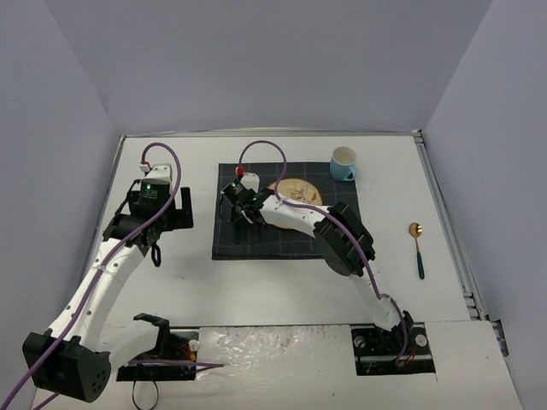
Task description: Set the dinner table for one person
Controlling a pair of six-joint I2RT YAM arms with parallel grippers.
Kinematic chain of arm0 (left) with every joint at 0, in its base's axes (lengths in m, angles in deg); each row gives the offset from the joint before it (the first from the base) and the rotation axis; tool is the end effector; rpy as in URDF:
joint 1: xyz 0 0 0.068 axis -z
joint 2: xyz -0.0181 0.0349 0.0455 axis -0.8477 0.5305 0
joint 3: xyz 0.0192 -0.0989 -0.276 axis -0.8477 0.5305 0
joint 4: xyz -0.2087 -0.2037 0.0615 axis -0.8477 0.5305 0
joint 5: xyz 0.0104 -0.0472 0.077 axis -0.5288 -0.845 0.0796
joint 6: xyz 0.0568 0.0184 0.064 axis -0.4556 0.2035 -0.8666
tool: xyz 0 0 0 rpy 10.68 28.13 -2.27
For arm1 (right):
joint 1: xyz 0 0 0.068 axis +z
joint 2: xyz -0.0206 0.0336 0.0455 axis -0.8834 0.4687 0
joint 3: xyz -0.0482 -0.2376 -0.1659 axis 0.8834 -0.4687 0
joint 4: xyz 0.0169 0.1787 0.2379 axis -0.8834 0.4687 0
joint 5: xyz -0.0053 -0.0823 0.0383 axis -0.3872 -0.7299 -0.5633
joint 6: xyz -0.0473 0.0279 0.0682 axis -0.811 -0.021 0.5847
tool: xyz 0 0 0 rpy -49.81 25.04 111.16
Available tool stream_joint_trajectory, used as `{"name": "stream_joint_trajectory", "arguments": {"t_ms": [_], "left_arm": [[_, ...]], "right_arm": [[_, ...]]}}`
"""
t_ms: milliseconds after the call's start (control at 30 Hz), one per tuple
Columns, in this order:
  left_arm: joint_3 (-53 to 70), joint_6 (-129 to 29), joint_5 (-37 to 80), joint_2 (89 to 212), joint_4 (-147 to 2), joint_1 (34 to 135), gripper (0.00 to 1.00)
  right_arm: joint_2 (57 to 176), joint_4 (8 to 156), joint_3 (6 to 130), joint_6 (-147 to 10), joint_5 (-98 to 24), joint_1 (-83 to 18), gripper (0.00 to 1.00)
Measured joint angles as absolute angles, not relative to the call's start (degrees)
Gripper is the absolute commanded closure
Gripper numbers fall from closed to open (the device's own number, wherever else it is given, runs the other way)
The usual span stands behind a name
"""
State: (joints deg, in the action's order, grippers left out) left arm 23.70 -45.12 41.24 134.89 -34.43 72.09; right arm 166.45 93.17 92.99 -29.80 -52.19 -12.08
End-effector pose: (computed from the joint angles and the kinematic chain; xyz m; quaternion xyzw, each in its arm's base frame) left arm 0.2751 -0.0531 0.3128 -0.0630 0.8958 -0.0260 0.4393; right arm 0.3895 0.4487 0.1364 -0.0091 0.9133 0.2599 0.3136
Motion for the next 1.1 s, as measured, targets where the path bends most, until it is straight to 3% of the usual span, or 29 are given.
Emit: {"name": "stream_joint_trajectory", "arguments": {"t_ms": [167, 467, 567, 733, 800, 900, 1100], "left_arm": [[23.70, -45.12, 40.98, 134.89, -34.46, 72.08, 0.03], [23.70, -45.12, 40.68, 134.89, -34.48, 72.09, 0.03], [23.70, -45.12, 40.54, 134.89, -34.48, 72.02, 0.03], [23.70, -45.12, 40.30, 134.89, -34.55, 71.76, 0.03], [23.70, -45.12, 40.10, 134.89, -34.65, 71.76, 0.03], [23.70, -45.12, 39.82, 134.89, -34.65, 71.70, 0.03], [23.70, -45.12, 39.11, 134.89, -34.67, 71.70, 0.03]], "right_arm": [[166.91, 92.82, 93.54, -29.82, -51.59, -12.08, 0.76], [166.83, 91.58, 93.82, -30.48, -51.60, -11.70, 0.55], [165.64, 92.75, 93.65, -31.51, -52.44, -11.54, 0.43], [154.22, 93.44, 86.25, -35.07, -56.39, -11.89, 0.23], [145.95, 93.68, 80.88, -36.41, -58.04, -13.11, 0.19], [133.22, 92.30, 73.22, -38.35, -58.08, -19.47, 0.18], [116.77, 91.41, 54.79, -41.97, -58.90, -43.23, 0.01]]}}
